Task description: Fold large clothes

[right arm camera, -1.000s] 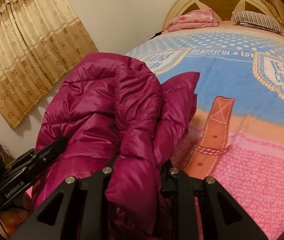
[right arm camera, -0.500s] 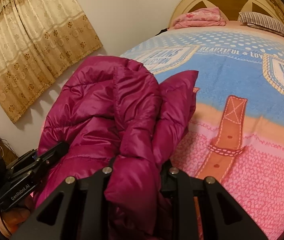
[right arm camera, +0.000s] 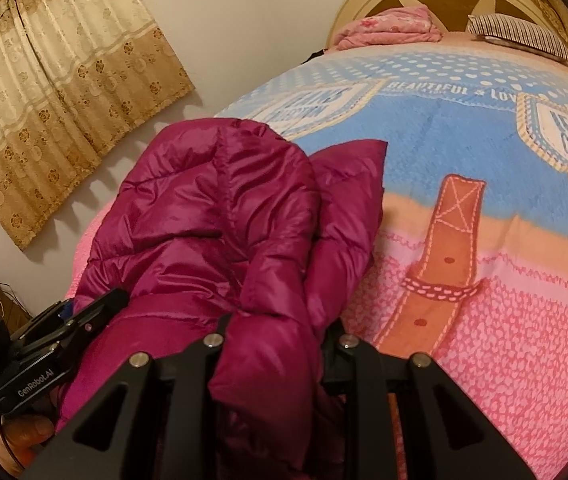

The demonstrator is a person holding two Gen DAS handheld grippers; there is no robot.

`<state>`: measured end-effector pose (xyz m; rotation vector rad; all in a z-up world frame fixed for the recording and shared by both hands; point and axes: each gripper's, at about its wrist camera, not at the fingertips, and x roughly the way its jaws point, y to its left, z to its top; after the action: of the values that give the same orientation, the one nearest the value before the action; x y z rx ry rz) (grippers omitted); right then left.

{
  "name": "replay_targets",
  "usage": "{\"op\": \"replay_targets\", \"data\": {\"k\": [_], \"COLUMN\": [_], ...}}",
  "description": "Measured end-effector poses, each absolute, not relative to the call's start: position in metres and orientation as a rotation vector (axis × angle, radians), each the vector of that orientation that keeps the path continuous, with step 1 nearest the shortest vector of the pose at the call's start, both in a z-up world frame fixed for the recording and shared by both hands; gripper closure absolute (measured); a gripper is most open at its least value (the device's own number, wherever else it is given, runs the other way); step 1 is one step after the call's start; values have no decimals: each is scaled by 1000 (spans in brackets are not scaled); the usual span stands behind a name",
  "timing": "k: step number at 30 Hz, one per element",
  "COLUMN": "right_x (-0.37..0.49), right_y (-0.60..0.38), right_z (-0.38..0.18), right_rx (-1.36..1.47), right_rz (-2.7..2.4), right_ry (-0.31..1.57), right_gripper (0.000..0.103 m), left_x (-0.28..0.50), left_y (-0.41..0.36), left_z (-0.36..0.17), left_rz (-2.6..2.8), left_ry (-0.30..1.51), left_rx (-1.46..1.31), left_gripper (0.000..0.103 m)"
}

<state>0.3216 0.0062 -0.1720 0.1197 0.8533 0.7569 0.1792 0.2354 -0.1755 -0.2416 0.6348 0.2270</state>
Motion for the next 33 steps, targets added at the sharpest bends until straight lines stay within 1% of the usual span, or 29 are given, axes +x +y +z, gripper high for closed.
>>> {"op": "replay_targets", "data": {"k": [1, 3, 7, 9, 12, 14, 26, 33], "right_x": [322, 322, 322, 322, 323, 322, 321, 320], "right_y": [6, 5, 4, 3, 3, 4, 3, 10], "right_z": [-172, -173, -176, -178, -180, -180, -183, -181], "right_rx": [121, 125, 128, 130, 124, 112, 82, 36], "right_rz": [756, 754, 751, 750, 738, 730, 688, 659], "right_ry": [855, 858, 867, 874, 885, 883, 891, 898], "right_gripper": [77, 77, 75, 73, 68, 63, 57, 56], "left_x": [179, 179, 180, 180, 179, 180, 179, 181], "left_y": [236, 238, 244, 245, 247, 250, 252, 255], "left_z": [-177, -179, -183, -185, -188, -189, -193, -195], "left_rz": [228, 246, 259, 270, 285, 292, 294, 296], "left_ry": [635, 641, 651, 656, 661, 665, 669, 674], "left_rx": [-242, -242, -269, -268, -272, -281, -282, -281], "left_gripper": [41, 33, 27, 22, 17, 15, 14, 12]}}
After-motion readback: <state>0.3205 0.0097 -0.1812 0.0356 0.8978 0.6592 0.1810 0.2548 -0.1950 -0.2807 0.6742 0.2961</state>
